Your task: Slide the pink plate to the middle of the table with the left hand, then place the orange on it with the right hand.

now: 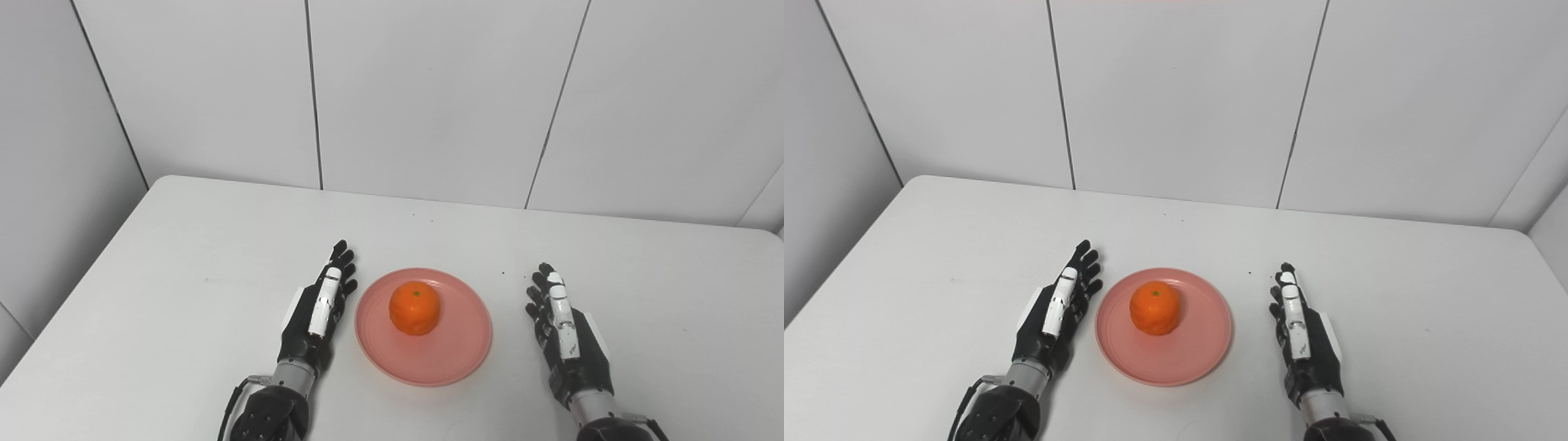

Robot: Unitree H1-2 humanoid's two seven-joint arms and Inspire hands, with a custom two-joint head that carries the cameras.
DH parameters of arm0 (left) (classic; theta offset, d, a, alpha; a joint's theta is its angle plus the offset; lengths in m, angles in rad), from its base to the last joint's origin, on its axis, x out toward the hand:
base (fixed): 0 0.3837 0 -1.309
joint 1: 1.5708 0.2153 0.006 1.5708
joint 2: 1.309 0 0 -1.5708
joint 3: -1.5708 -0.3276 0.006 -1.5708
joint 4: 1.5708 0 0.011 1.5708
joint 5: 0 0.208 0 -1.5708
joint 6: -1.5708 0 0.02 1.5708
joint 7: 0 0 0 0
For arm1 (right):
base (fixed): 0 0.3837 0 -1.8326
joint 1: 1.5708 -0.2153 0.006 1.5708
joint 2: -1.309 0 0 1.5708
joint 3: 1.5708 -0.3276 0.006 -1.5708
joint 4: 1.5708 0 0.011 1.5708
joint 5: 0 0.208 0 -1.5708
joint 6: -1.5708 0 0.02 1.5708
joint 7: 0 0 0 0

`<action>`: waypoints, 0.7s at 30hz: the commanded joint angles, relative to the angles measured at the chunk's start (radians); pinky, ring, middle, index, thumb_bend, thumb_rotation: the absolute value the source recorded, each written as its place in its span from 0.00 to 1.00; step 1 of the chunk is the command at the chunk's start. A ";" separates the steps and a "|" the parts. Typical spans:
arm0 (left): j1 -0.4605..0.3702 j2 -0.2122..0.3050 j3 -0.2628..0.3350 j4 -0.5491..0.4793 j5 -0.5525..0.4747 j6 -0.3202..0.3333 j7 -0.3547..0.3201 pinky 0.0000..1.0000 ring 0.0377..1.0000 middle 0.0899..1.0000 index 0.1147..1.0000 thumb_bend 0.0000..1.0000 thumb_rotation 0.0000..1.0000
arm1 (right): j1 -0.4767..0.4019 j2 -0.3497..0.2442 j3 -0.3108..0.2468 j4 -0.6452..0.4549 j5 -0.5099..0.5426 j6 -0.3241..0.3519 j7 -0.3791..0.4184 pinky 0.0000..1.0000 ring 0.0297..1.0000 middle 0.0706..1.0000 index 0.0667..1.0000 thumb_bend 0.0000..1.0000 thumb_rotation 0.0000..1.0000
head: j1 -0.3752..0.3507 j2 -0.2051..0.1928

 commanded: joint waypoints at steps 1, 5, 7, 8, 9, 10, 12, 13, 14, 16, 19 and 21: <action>-0.002 0.005 -0.006 -0.032 0.017 -0.018 0.003 1.00 1.00 1.00 1.00 0.39 1.00 | -0.006 0.005 0.006 -0.039 0.012 0.006 0.000 1.00 1.00 1.00 1.00 0.35 1.00 | 0.000 0.000; 0.006 0.010 -0.015 -0.045 0.044 -0.034 0.005 1.00 1.00 1.00 1.00 0.39 1.00 | -0.001 -0.001 0.006 -0.042 0.019 -0.002 0.004 1.00 1.00 1.00 1.00 0.35 1.00 | 0.003 0.005; 0.008 0.010 -0.017 -0.049 0.052 -0.036 0.007 1.00 1.00 1.00 1.00 0.40 1.00 | -0.001 -0.004 0.001 -0.043 0.027 0.002 0.004 1.00 1.00 1.00 1.00 0.35 1.00 | 0.006 0.008; 0.009 0.009 -0.017 -0.050 0.055 -0.037 0.008 1.00 1.00 1.00 1.00 0.40 1.00 | -0.002 -0.007 -0.001 -0.043 0.032 0.004 0.005 1.00 1.00 1.00 1.00 0.35 1.00 | 0.008 0.011; 0.011 0.008 -0.017 -0.052 0.056 -0.038 0.009 1.00 1.00 1.00 1.00 0.40 1.00 | -0.002 -0.009 -0.002 -0.044 0.036 0.005 0.006 1.00 1.00 1.00 1.00 0.35 1.00 | 0.009 0.012; 0.012 0.007 -0.017 -0.055 0.061 -0.038 0.011 1.00 1.00 1.00 1.00 0.40 1.00 | -0.002 -0.011 -0.003 -0.043 0.041 0.002 0.008 1.00 1.00 1.00 1.00 0.35 1.00 | 0.010 0.013; 0.014 0.004 -0.018 -0.058 0.068 -0.039 0.014 1.00 1.00 1.00 1.00 0.40 1.00 | -0.002 -0.014 -0.005 -0.042 0.048 -0.001 0.008 1.00 1.00 1.00 1.00 0.35 1.00 | 0.011 0.013; 0.016 0.004 -0.019 -0.058 0.075 -0.045 0.018 1.00 1.00 1.00 1.00 0.40 1.00 | -0.002 -0.016 -0.004 -0.041 0.049 -0.003 0.008 1.00 1.00 1.00 1.00 0.35 1.00 | 0.012 0.012; 0.018 0.003 -0.021 -0.059 0.081 -0.050 0.021 1.00 1.00 1.00 1.00 0.40 1.00 | -0.002 -0.017 -0.003 -0.040 0.048 -0.005 0.006 1.00 1.00 1.00 1.00 0.35 1.00 | 0.014 0.010; 0.021 0.005 -0.026 -0.059 0.096 -0.058 0.023 1.00 1.00 1.00 1.00 0.40 1.00 | -0.004 -0.018 -0.003 -0.034 0.047 -0.010 0.004 1.00 1.00 1.00 1.00 0.35 1.00 | 0.014 0.001; 0.023 0.006 -0.030 -0.052 0.108 -0.077 0.022 1.00 1.00 1.00 1.00 0.41 1.00 | -0.005 -0.019 -0.005 -0.024 0.050 -0.019 0.005 1.00 1.00 1.00 1.00 0.34 1.00 | 0.015 -0.003; 0.024 0.004 -0.029 -0.047 0.110 -0.089 0.022 1.00 1.00 1.00 1.00 0.41 1.00 | -0.005 -0.022 -0.005 -0.018 0.053 -0.029 0.009 1.00 1.00 1.00 1.00 0.34 1.00 | 0.014 -0.004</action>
